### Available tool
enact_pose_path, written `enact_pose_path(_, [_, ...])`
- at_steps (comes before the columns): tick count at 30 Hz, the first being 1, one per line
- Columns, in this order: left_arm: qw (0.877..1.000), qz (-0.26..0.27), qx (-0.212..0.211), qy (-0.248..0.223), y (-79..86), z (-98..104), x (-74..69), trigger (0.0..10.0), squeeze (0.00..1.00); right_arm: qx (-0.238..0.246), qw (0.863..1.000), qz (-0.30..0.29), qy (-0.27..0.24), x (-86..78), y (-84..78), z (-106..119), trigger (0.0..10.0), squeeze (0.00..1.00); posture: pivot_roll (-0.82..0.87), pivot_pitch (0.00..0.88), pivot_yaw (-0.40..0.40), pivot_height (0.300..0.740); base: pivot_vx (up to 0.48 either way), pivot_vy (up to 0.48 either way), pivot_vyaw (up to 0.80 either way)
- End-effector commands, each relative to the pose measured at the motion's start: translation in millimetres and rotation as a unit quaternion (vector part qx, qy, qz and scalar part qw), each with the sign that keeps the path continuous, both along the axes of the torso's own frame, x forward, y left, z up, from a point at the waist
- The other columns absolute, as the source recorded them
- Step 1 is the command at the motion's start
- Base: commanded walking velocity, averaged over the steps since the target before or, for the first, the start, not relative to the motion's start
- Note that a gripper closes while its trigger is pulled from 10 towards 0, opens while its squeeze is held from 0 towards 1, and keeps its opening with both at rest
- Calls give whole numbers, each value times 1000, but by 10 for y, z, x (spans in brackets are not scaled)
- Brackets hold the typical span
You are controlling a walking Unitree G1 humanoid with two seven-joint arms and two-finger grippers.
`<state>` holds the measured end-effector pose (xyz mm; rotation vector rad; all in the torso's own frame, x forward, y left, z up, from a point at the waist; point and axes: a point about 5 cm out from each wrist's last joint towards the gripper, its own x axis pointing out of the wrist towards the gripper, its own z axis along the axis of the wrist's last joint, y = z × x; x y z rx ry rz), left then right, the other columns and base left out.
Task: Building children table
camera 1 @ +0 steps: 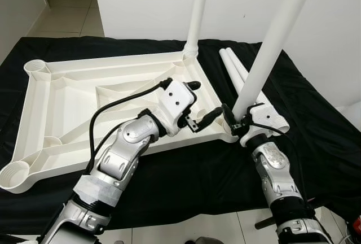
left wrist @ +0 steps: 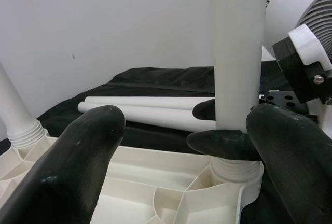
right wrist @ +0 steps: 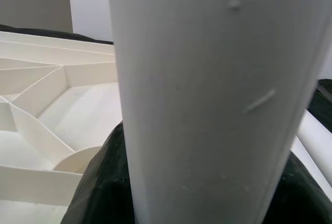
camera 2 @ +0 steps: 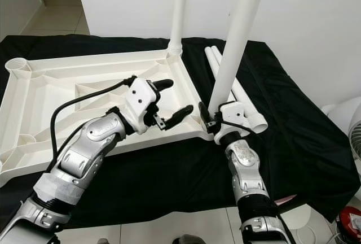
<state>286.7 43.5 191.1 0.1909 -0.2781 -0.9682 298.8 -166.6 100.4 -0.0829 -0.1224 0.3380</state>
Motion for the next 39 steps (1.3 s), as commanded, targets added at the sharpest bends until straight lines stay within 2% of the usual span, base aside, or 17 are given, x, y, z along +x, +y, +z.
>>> enact_pose_path(1, [1000,-12,9,0,7,-2,-14,10000,0,-7,986,18,165,-319,39,-646,10000,0,50,33,-2,740,0,0,0])
enact_pose_path(3, [1000,-12,9,0,7,-2,-14,10000,0,-7,986,18,165,-319,39,-646,10000,0,50,33,-2,740,0,0,0])
enact_pose_path(6, [1000,-13,9,1,7,-1,-10,10000,0,-11,990,33,137,-270,61,-484,10000,0,50,33,-2,740,0,0,0])
enact_pose_path(7, [1000,-14,9,1,5,2,-2,10000,0,-17,993,56,105,-215,101,-262,10000,0,42,28,0,740,0,0,0])
enact_pose_path(9, [1000,-14,9,1,5,2,-2,10000,0,-17,993,56,105,-215,101,-262,10000,0,42,28,0,740,0,0,0])
enact_pose_path(10, [1000,-15,9,3,1,6,8,10000,0,-23,994,83,73,-170,140,5,10000,0,40,24,-1,740,0,0,0])
enact_pose_path(12, [1000,-15,9,3,1,6,8,10000,0,-23,994,83,73,-170,140,5,10000,0,40,24,-1,740,0,0,0])
enact_pose_path(13, [1000,-17,4,8,-1,12,20,10000,0,-34,992,111,46,-150,165,250,10000,0,40,19,-5,740,0,0,0])
enact_pose_path(16, [1000,-17,4,8,-1,12,20,10000,0,-34,992,111,46,-150,165,250,10000,0,40,19,-5,740,0,0,0])
enact_pose_path(17, [999,-21,-8,23,0,15,35,10000,933,-46,990,133,25,-131,169,463,10000,0,42,12,-8,740,0,0,0])
enact_pose_path(19, [999,-24,-18,31,5,35,46,10000,1000,-55,988,145,8,-94,153,641,10000,0,47,0,-18,740,0,0,0])
enact_pose_path(23, [999,-22,-23,31,9,65,59,10000,1000,-61,986,152,-2,-67,136,747,10000,0,48,0,-20,740,0,0,0])
enact_pose_path(24, [998,-37,-33,33,-1,131,54,10000,0,-67,985,158,-13,-20,107,847,10000,0,53,0,-28,740,0,0,0])
enact_pose_path(29, [998,-47,-35,35,-9,150,47,10000,0,-69,985,160,-15,-7,99,860,10000,0,55,0,-31,740,0,0,0])
enact_pose_path(33, [986,-125,-100,56,-24,403,9,10000,0,-83,981,177,-19,55,71,924,10000,0,64,0,-39,740,0,0,0])
enact_pose_path(37, [982,-143,-111,59,-24,460,0,10000,0,-88,979,182,-11,45,72,948,10000,0,64,0,-39,740,0,0,0])
enact_pose_path(39, [967,-203,-138,63,-5,598,-56,10000,0,-105,973,205,13,13,77,916,10000,0,59,0,-38,740,0,0,0])
